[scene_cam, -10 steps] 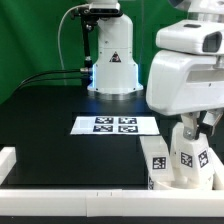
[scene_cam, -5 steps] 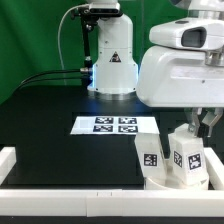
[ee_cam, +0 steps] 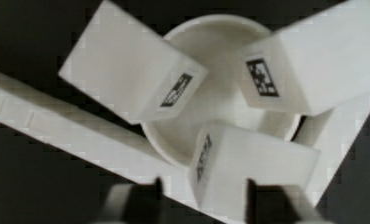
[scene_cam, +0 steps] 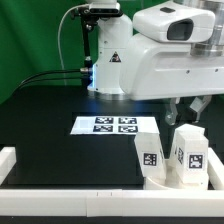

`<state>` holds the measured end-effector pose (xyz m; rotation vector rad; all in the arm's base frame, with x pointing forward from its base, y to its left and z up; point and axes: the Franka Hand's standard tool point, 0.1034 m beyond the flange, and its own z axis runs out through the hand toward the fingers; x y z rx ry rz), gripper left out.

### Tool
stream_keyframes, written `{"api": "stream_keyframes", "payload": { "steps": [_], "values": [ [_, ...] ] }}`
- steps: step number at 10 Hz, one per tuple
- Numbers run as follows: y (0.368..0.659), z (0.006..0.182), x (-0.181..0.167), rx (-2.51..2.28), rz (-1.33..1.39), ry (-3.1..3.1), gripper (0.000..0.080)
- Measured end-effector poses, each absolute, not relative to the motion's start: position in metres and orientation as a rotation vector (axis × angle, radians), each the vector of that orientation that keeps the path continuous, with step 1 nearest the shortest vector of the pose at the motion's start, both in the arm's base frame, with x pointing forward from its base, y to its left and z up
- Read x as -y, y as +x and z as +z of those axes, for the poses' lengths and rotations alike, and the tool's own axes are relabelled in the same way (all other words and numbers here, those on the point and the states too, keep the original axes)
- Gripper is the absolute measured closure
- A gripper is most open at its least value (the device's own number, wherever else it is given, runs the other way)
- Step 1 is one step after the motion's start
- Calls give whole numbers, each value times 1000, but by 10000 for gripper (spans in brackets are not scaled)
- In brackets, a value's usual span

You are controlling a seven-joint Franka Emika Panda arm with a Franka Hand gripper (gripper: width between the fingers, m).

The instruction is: Assemble stool

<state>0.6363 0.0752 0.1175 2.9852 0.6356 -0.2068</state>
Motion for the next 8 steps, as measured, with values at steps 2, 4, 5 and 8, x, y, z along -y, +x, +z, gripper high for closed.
{"api": "stream_keyframes", "payload": {
  "steps": [2, 4, 5, 8],
  "values": [
    [635, 112, -80, -579, -201, 2995, 351],
    [636, 103, -85, -472, -193, 3009, 164],
    [638, 97, -88, -425, -177, 3014, 164],
    [652, 89, -92, -329, -30, 3022, 151]
  ]
}}
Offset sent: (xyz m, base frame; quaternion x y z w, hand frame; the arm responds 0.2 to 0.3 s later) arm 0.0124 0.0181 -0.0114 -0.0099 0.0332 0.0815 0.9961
